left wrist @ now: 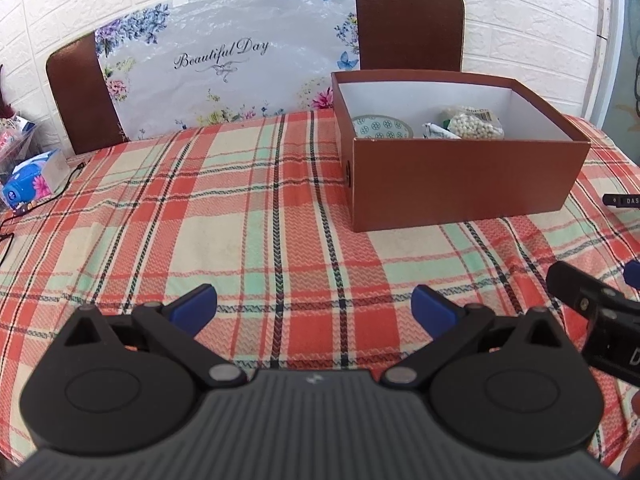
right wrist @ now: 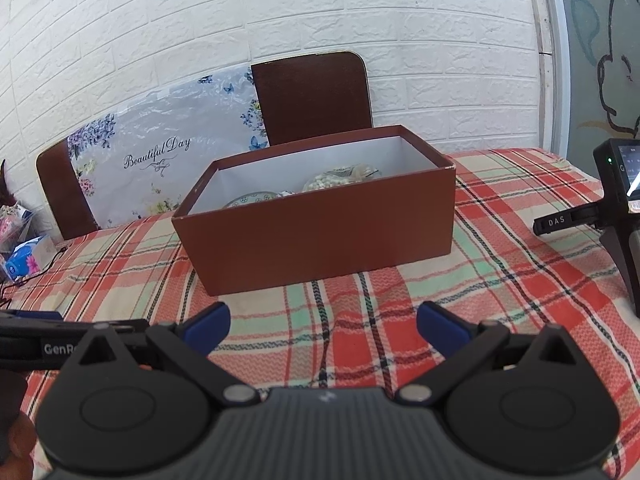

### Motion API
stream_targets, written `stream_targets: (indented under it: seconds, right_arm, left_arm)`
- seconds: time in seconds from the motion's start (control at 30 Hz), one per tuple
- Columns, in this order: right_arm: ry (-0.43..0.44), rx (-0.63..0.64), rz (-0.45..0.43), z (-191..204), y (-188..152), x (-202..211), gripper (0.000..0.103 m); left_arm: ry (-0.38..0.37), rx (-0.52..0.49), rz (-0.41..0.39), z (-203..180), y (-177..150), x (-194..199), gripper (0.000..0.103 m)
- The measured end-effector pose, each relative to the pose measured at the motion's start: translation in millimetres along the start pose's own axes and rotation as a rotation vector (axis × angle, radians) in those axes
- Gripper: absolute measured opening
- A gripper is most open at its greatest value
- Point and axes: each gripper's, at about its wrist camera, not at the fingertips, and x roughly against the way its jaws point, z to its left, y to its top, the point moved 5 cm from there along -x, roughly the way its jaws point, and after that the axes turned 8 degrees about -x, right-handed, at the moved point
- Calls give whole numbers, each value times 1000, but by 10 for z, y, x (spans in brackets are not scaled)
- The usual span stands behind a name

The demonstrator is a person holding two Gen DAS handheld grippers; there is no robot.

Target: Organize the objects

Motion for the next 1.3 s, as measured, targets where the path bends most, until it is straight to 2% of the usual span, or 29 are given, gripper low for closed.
stream_targets:
  seconds: [1.3]
  right_arm:
    - [-11,-29,19,-48,-46,-38,103]
  left_arm:
    - [-77,24,94,-93,-84,-87,103]
